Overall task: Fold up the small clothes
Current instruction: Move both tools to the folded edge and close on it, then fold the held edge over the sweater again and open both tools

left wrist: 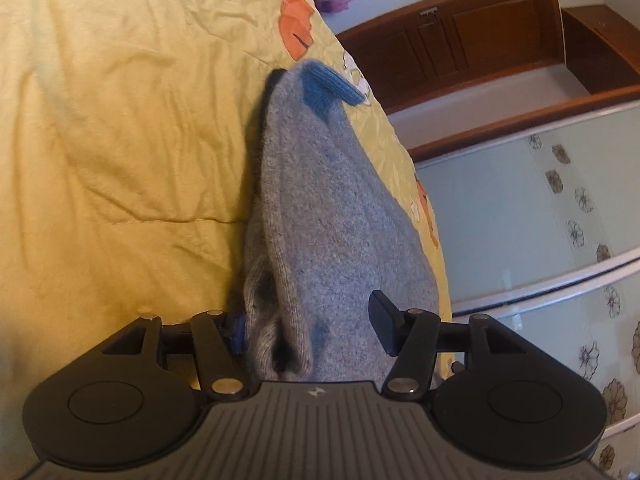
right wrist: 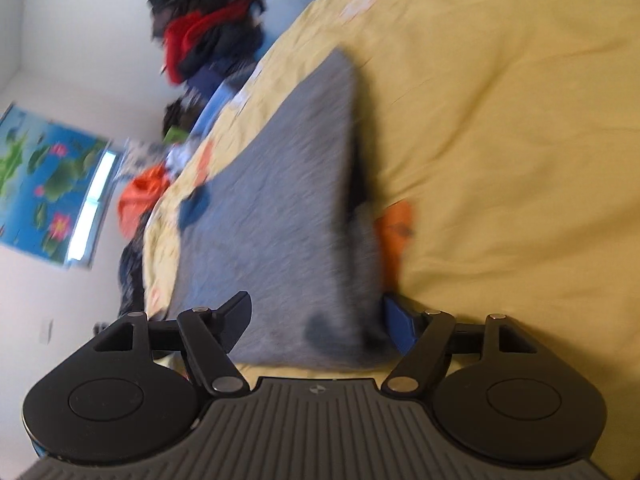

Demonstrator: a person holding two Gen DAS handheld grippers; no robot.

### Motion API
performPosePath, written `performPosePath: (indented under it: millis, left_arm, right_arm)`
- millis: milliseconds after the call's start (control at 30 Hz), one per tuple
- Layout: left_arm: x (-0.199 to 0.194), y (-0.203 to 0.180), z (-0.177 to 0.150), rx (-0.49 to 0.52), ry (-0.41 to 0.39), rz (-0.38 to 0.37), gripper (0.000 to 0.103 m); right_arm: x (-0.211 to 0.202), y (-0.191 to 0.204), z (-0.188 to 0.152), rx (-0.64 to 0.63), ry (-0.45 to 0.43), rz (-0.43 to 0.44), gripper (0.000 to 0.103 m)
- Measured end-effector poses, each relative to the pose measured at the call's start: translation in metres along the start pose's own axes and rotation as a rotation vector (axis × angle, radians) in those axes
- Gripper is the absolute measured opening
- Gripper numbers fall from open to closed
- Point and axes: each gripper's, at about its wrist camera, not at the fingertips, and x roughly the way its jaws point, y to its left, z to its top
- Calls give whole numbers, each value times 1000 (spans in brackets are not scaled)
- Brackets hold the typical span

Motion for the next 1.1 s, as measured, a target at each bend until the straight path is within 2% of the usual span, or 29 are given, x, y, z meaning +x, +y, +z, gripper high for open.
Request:
performPosePath:
  millis: [100, 167, 200, 233, 267, 300, 333, 367, 433, 533, 633, 833, 1100]
  left_arm:
    - [-2, 2, 3, 1, 35, -6, 59]
    - [-2, 6, 6, -14, 47, -29, 59]
    - [0, 6, 7, -19, 42, -35, 59]
    - [4, 4, 7, -15, 39, -31, 59]
    - [8, 0, 7, -1, 37, -19, 57]
    - [11, -5, 5, 29, 35, 7, 39]
    - [15, -9, 4, 62, 50, 59, 6]
    - [21, -8, 4, 73, 82, 121, 5]
    - [21, -7, 6, 41, 83, 124, 5]
    - [23, -20, 6, 86, 89, 185, 5]
    - [22, -28, 8, 114, 101, 219, 4]
    - [8, -38, 10, 132, 89, 209, 4]
    - [-17, -69, -1, 194, 80, 134, 4]
  right_arm:
    - [0, 4, 3, -20, 32, 3, 72]
    - [-3, -4, 5, 13, 30, 40, 72]
    - [-2, -7, 6, 31, 27, 60, 67]
    - [1, -7, 7, 30, 34, 53, 58]
    - [4, -8, 8, 21, 50, 14, 16]
    - [9, -10, 7, 16, 76, -22, 14]
    - [7, -9, 6, -13, 76, -21, 14]
    - [5, -6, 6, -33, 76, -28, 14]
    - [0, 2, 5, -71, 64, -42, 14]
    - [-1, 16, 7, -133, 70, -110, 14]
    - [-7, 23, 8, -160, 78, -120, 13]
    - [-13, 29, 8, -164, 83, -103, 13]
    - [-35, 51, -3, -203, 80, -61, 14]
